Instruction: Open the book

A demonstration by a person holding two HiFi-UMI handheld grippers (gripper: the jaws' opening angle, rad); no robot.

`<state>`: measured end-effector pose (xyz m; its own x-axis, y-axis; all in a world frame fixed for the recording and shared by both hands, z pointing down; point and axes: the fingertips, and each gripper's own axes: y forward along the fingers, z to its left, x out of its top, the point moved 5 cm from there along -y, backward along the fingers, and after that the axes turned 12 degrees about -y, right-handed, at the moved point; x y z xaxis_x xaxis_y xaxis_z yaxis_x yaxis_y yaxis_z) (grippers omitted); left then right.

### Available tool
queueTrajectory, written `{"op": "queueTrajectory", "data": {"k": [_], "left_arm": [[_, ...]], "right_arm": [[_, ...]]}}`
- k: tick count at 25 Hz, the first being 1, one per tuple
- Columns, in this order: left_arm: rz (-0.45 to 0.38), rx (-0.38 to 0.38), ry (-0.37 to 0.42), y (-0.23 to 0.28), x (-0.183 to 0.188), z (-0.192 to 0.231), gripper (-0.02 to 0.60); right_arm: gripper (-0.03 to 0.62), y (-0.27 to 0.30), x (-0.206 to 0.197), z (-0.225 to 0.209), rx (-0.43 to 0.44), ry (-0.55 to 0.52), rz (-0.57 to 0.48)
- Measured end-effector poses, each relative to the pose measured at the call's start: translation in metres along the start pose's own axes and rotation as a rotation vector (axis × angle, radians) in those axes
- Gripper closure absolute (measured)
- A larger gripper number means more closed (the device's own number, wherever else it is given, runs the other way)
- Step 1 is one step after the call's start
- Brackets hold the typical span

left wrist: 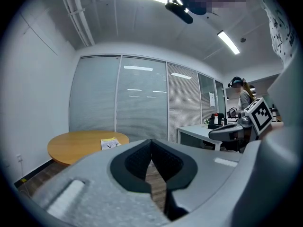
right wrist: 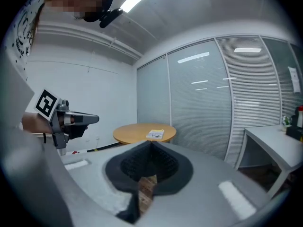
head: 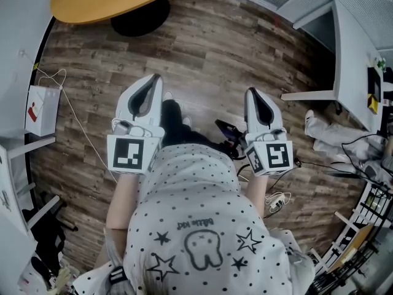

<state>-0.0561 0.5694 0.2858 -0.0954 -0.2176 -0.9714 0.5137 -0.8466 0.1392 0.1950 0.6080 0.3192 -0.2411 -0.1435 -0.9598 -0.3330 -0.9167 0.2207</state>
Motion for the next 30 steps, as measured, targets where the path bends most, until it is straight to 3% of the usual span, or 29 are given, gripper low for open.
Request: {"op": "queueTrajectory", "data": {"k": [5,11,24,30], "left_arm": [[-0.018,-0.007,-0.031,0.004,0.002,0.003,0.575],[0.016,-0.005,-0.057,0.049,-0.013,0.035,0.575],[0.027,0.011,-0.053,0.136,0.044,0.133,0.575],[0.036,0.031,-0.081,0.17,0.045,0.175,0.575]], "right_arm": [[0.59,0.001,0.005,-0.004,-0.007,-0.004,0.007],[0.59,0.054,0.001,-0.019,0.034,-0.023,0.056],[0.59,0.192,0.046,-0.039,0.055,-0.034,0.072],[0.59,0.24,0.047,-0.048,0.046,-0.009,0.09]]}}
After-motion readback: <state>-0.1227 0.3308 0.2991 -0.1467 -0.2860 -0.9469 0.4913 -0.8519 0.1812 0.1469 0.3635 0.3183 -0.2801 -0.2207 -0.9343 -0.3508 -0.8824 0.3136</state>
